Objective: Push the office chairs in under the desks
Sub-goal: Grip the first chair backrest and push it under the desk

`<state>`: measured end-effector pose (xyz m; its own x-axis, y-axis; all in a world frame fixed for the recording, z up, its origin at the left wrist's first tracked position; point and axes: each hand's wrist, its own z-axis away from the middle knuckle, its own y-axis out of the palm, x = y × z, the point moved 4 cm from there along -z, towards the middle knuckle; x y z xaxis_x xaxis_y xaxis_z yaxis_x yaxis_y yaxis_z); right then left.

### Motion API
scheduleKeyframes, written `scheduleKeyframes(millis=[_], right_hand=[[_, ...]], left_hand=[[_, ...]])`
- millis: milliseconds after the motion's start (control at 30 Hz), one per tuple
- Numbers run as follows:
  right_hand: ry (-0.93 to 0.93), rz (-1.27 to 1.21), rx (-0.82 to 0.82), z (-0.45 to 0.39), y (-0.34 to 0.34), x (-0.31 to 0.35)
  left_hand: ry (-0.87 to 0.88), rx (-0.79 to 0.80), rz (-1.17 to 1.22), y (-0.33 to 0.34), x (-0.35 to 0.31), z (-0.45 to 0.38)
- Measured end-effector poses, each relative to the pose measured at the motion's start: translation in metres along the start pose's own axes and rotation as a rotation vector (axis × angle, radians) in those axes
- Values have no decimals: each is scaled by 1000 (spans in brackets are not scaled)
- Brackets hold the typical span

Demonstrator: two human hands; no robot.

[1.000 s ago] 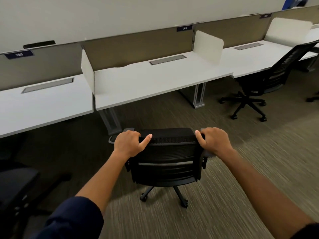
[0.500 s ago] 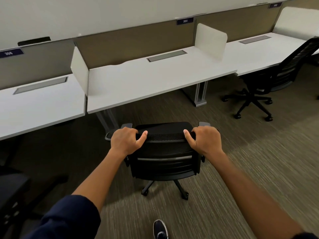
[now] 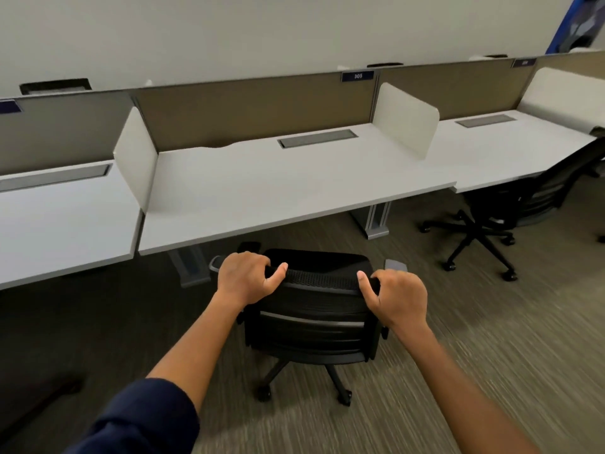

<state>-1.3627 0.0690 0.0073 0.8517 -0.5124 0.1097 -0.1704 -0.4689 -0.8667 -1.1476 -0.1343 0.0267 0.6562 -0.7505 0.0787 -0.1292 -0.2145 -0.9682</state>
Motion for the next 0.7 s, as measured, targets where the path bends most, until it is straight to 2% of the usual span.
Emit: scheduleKeyframes(millis=[133,433,700], right_hand=[[11,-20,-70,-33,17,-14],[23,-6,-116,-113,58,-55],[-23,-34,-115,-180,85,-117]], left_hand=[[1,10,16,10,0,-44],[-5,7,64,30,-11,-138],[-51,17,54,44,-51,-209]])
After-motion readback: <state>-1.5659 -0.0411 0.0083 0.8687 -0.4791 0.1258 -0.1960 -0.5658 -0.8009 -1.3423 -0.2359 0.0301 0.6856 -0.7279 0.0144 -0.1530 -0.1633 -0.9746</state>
